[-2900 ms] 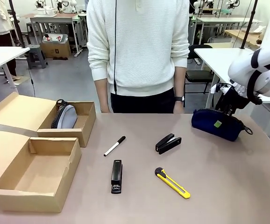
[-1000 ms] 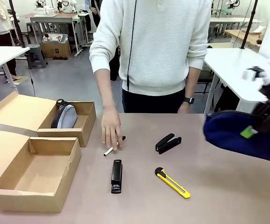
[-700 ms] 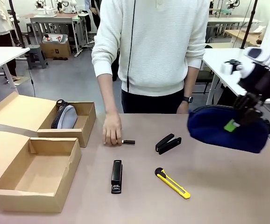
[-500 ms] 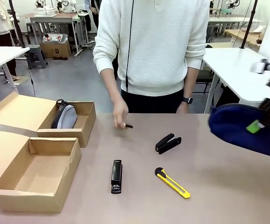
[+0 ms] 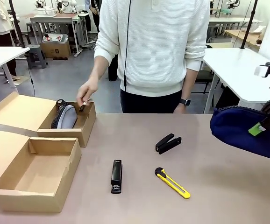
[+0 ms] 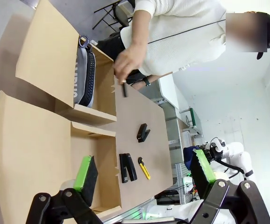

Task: Place items inside the box.
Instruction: Pick up a Pencil pouch or Stapler and place it inside the Mailer Box closest to the robot.

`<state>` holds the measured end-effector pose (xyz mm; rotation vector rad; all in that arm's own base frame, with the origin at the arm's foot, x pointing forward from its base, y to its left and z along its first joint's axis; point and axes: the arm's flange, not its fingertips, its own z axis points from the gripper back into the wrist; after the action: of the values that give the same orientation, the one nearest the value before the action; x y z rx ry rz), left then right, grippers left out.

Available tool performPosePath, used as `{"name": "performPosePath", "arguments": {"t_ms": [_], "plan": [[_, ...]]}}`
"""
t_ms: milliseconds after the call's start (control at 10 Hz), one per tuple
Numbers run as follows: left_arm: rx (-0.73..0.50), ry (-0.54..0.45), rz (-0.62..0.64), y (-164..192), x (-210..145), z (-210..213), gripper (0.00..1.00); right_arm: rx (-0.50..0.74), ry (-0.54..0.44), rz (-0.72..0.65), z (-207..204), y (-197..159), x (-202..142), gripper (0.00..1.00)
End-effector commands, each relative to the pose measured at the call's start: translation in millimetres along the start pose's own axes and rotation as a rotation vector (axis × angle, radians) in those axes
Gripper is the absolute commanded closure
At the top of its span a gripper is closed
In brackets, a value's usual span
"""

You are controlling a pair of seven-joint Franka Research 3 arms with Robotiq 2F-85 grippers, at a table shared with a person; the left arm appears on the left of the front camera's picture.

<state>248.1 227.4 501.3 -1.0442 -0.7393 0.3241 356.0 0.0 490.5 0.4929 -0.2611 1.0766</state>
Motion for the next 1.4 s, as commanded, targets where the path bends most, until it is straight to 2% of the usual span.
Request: {"name": "performPosePath", "arguments": {"t_ms": [0, 100, 300, 400, 600, 700, 800, 900, 1000, 1100, 1200, 1300], "plan": [[-0.024, -0.014, -0.022, 0.0, 1.1, -1.1, 0.00, -0.008, -0.021, -0.023, -1.6, -2.6, 3.3, 0.92], [-0.024, -0.014, -0.022, 0.0, 1.1, -1.1, 0.00, -0.016, -0.002, -0.044, -4.6, -2.6, 11.6, 0.92], [-0.024, -0.014, -0.022, 0.0, 1.1, -1.1, 0.00, -0.038, -0.012, -0.036, -18.2, 0.7, 57.5, 0.92], [-0.024, -0.014, -0.022, 0.0, 1.1, -1.1, 0.00, -0.045, -0.068, -0.083, -30.4, 6.9, 99.7, 0.92], [-0.024, -0.014, -0.022, 0.0, 1.1, -1.1, 0.00, -0.022, -0.030, -0.009, -62.5, 27.3, 165.9, 0.92], [-0.024, -0.014, -0.022, 0.0, 1.1, -1.1, 0.00, -0.006, 0.020, 0.016, -81.6, 39.0, 194.0, 0.92], [-0.024, -0.014, -0.022, 0.0, 1.1, -1.1, 0.00, 0.066, -0.008, 0.035, -98.5, 57.1, 219.5, 0.92], [-0.024, -0.014, -0.022, 0.0, 1.1, -1.1, 0.00, 0.169, 0.046, 0.098, -123.8, 74.4, 242.3, 0.92], [-0.024, -0.014, -0.022, 0.0, 1.1, -1.1, 0.00, 0.195, 0.188, 0.132, -133.0, 82.3, 242.9, 0.92], [-0.024, -0.014, -0.022, 0.0, 1.1, -1.1, 0.00, 0.085, 0.028, 0.086, -117.3, 76.9, 224.8, 0.92], [-0.024, -0.014, -0.022, 0.0, 1.1, -1.1, 0.00, 0.085, 0.028, 0.086, -117.3, 76.9, 224.8, 0.92], [-0.024, -0.014, -0.022, 0.0, 1.1, -1.1, 0.00, 0.159, 0.089, 0.121, -144.8, 88.8, 239.6, 0.92]]}}
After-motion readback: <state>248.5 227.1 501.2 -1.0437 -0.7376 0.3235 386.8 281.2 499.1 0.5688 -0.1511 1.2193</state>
